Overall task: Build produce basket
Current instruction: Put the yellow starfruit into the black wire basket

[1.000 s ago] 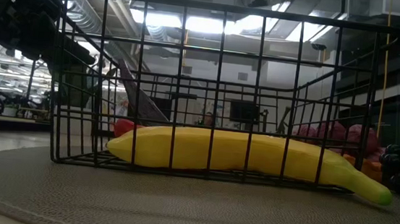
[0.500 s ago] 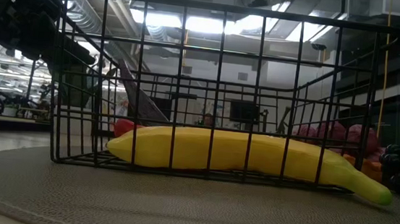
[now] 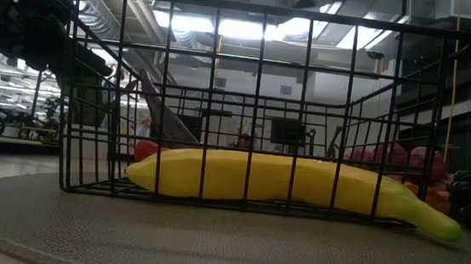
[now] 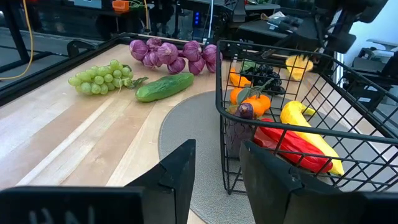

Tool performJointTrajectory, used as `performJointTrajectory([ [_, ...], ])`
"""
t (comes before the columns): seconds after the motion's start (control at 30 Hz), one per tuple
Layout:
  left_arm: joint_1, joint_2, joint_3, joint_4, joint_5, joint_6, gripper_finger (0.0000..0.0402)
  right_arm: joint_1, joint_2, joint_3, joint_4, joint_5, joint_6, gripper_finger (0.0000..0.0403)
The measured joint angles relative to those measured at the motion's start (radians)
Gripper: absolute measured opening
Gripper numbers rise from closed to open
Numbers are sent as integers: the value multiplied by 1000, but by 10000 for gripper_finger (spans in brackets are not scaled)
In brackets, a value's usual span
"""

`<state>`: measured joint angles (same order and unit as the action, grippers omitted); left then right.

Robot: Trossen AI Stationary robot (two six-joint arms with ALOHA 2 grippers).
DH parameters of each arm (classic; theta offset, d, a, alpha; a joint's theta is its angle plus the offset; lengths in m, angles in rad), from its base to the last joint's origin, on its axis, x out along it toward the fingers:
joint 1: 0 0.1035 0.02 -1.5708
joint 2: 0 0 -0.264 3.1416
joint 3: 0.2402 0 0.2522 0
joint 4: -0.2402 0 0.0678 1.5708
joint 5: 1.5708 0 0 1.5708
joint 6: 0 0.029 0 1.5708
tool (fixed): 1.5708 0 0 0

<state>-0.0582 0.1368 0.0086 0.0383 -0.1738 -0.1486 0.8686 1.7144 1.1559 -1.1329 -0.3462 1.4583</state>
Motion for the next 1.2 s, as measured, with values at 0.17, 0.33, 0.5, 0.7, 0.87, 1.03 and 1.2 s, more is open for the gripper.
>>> performJointTrajectory([
  [0.17,0,0,0,0,0,0,121,-9,-1,115,-218,-34,2,17],
  [0.33,0,0,0,0,0,0,121,-9,-3,265,-455,199,103,17],
  [0.5,0,0,0,1,0,1,121,-15,-31,304,-441,636,159,17],
  [0.7,0,0,0,3,0,1,121,-56,-32,305,-438,1093,161,17],
  [0.87,0,0,0,3,0,1,121,-110,-32,305,-439,1458,154,17],
  [1.03,0,0,0,3,0,1,121,-161,-32,305,-410,1708,108,17],
  [1.2,0,0,0,3,0,1,121,-201,-32,305,-322,1665,18,17],
])
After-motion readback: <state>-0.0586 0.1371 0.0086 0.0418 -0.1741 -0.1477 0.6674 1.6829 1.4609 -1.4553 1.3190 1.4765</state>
